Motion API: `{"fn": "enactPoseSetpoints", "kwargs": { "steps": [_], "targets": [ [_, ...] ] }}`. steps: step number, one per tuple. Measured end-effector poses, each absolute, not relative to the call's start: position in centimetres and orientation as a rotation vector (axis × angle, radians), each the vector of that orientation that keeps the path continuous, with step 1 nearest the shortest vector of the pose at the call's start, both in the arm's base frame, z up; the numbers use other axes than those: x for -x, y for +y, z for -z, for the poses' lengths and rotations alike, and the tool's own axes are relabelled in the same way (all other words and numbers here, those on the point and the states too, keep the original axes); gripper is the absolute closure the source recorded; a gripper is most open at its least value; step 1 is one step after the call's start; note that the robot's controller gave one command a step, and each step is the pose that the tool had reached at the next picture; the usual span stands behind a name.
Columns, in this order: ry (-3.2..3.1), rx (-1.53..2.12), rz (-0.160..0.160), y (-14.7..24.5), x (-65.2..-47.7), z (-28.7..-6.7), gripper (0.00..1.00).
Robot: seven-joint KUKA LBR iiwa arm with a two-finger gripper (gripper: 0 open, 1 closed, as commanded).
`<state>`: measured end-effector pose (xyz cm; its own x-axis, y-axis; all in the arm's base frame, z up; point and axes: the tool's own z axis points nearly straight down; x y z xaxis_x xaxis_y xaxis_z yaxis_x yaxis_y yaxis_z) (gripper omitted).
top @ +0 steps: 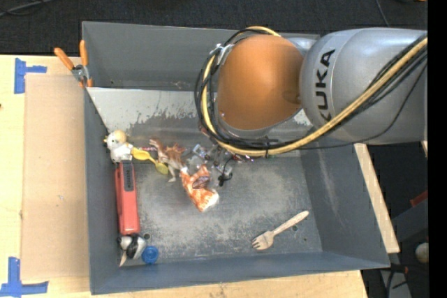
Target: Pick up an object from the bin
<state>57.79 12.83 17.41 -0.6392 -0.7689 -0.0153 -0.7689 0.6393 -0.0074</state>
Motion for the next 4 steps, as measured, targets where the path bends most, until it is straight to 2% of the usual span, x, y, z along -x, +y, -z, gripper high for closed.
{"fn": "enactPoseSetpoints", "kwargs": {
  "steps": [1, 2, 3, 4],
  "targets": [
    [2.624, 1.686, 0.004, 15.6, -60.3, -11.9, 1.00],
    [2.530, 1.859, -0.011, 16.0, -59.4, -10.6, 1.00],
    [2.538, 1.816, 0.001, 15.7, -59.7, -13.9, 1.00],
    [2.480, 1.904, -0.002, 15.3, -59.6, -11.3, 1.00]
  ]
}}
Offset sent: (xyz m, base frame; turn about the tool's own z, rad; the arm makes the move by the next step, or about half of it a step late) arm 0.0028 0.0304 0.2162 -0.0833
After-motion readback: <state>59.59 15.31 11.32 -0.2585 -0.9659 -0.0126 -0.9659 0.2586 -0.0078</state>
